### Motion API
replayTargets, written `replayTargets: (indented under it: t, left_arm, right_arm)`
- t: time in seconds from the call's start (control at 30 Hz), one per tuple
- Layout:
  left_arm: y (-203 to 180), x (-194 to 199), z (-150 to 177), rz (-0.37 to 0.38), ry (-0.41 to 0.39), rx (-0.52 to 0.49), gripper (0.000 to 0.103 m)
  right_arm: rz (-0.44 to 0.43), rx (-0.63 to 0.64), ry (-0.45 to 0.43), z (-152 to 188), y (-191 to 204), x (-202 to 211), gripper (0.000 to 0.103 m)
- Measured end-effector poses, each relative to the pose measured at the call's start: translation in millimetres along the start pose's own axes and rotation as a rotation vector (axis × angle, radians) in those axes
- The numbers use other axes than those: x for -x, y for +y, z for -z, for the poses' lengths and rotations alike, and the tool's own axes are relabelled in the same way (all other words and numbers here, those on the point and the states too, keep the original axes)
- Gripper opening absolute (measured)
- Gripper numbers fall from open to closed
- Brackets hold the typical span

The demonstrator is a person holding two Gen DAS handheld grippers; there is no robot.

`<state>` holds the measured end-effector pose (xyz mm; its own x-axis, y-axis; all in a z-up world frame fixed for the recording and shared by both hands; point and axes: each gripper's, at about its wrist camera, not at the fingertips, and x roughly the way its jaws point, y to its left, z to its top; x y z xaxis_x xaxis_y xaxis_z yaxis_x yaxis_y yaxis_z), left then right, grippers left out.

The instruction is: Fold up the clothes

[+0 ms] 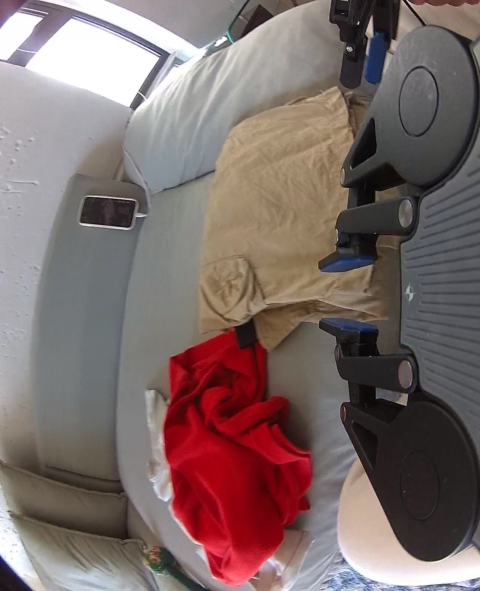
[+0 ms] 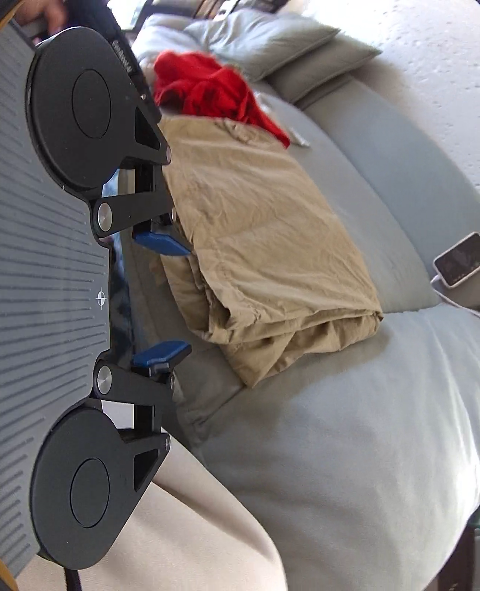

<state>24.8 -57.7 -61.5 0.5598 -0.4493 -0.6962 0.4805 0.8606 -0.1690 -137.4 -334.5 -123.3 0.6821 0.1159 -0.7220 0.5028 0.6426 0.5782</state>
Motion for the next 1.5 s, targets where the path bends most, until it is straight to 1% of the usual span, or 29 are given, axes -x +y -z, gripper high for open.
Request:
replayTargets:
  t: [0.07, 0.13, 0.17, 0.2, 0.23, 0.27, 0.33, 0.37, 0.47, 0.53, 0.6, 0.63, 0.7, 0.77, 0.8, 0.83, 0.93, 0.97, 1.03, 1.1, 1.2, 1.27, 1.33, 1.37, 1.4, 1.43, 1.47, 1.5]
  left_arm:
    - [-4.4, 2.5, -7.7, 0.013, -0.059, -0.006, 0.027]
    - [-10.4, -1.6, -11.5, 0.023, -0.092, -0.023, 0.027]
    - [-12.3, -8.5, -10.1, 0.025, -0.086, -0.034, 0.027]
    - [-14.3, -15.4, -8.7, 0.028, -0.08, -0.045, 0.026]
    - [-16.2, -22.3, -7.3, 0.03, -0.074, -0.055, 0.023]
    - [-18.1, -29.2, -5.9, 0.032, -0.068, -0.066, 0.018]
    - [-19.5, -40.6, -1.0, 0.04, -0.045, -0.078, 0.015]
    - [-19.4, -45.3, 2.3, 0.045, -0.029, -0.081, 0.015]
    - [-17.8, -56.3, 8.5, 0.053, 0.009, -0.082, 0.015]
    - [-15.6, -60.1, 8.4, 0.049, 0.026, -0.076, 0.016]
    - [-13.3, -64.0, 8.0, 0.046, 0.045, -0.07, 0.017]
    - [-11.2, -67.4, 5.0, 0.048, 0.063, -0.066, 0.02]
    - [-4.9, -73.1, 0.6, 0.07, 0.097, -0.05, 0.02]
    - [2.3, -75.2, -3.5, 0.096, 0.123, -0.025, 0.018]
    - [5.8, -75.9, -5.0, 0.109, 0.134, -0.013, 0.017]
    - [8.9, -76.6, -5.5, 0.121, 0.14, 0.001, 0.017]
    - [13.5, -77.9, -4.3, 0.136, 0.144, 0.033, 0.015]
    - [14.4, -78.1, -3.8, 0.139, 0.144, 0.04, 0.015]
    - [12.9, -77.6, -3.2, 0.136, 0.14, 0.03, 0.015]
    - [12.4, -77.5, -2.8, 0.135, 0.137, 0.027, 0.015]
    - [13.6, -77.4, -2.2, 0.138, 0.135, 0.04, 0.015]
    - [14.6, -77.1, -1.7, 0.141, 0.134, 0.054, 0.015]
    - [15.7, -76.6, -1.3, 0.143, 0.135, 0.072, 0.015]
    - [16.4, -76.5, -1.0, 0.145, 0.136, 0.085, 0.015]
    - [17.2, -76.3, -0.7, 0.147, 0.137, 0.099, 0.015]
    - [17.9, -76.0, -0.2, 0.151, 0.137, 0.118, 0.015]
    - [18.6, -75.6, 0.4, 0.154, 0.137, 0.137, 0.015]
    - [18.7, -74.9, 1.5, 0.156, 0.133, 0.16, 0.015]
  right_arm:
    - [-0.107, -0.108, 0.009, 2.4, -5.2, -1.9, 0.061]
    - [-0.174, -0.207, 0.021, 6.5, -8.0, -11.2, 0.072]
    - [-0.191, -0.245, 0.021, 10.2, -8.9, -15.9, 0.078]
    - [-0.204, -0.281, 0.02, 14.4, -9.8, -20.6, 0.078]
    - [-0.214, -0.306, 0.026, 17.2, -11.1, -26.6, 0.078]
    - [-0.223, -0.323, 0.027, 19.0, -12.6, -32.0, 0.077]
    - [-0.239, -0.355, 0.03, 22.4, -16.0, -42.0, 0.074]
    - [-0.246, -0.374, 0.037, 23.7, -17.0, -46.8, 0.072]
    - [-0.286, -0.41, 0.047, 25.6, -14.4, -61.4, 0.067]
    - [-0.28, -0.395, 0.052, 24.6, -9.3, -72.7, 0.067]
    - [-0.268, -0.402, 0.079, 24.8, -8.2, -88.4, 0.067]
    - [-0.26, -0.416, 0.096, 25.3, -8.9, -97.2, 0.067]
    - [-0.26, -0.457, 0.115, 27.4, -12.6, -109.1, 0.066]
    - [-0.272, -0.475, 0.091, 28.0, -13.8, -108.7, 0.063]
    - [-0.278, -0.472, 0.071, 27.7, -13.1, -106.2, 0.06]
    - [-0.273, -0.447, 0.03, 25.8, -10.5, -99.8, 0.058]
    - [-0.207, -0.368, -0.061, 14.9, -2.5, -86.2, 0.059]
    - [-0.191, -0.364, -0.073, 13.9, -2.0, -86.7, 0.057]
    - [-0.192, -0.4, -0.102, 16.4, -2.0, -89.7, 0.057]
    - [-0.178, -0.381, -0.136, 17.4, 1.8, -91.2, 0.058]
    - [-0.15, -0.308, -0.176, 14.1, 14.2, -97.4, 0.058]
    - [-0.132, -0.263, -0.198, 10.5, 18.9, -100.0, 0.06]
    - [-0.107, -0.215, -0.206, 11.3, 14.2, -93.2, 0.061]
    - [-0.083, -0.175, -0.203, 9.9, 17.8, -91.4, 0.057]
    - [-0.056, -0.109, -0.212, 6.7, 24.6, -88.5, 0.039]
    - [-0.029, -0.038, -0.225, 3.4, 31.8, -85.3, 0.026]
    - [-0.01, 0.041, -0.235, -1.7, 41.6, -82.2, 0.016]
    - [0.007, 0.122, -0.243, -7.1, 52.0, -79.1, 0.014]
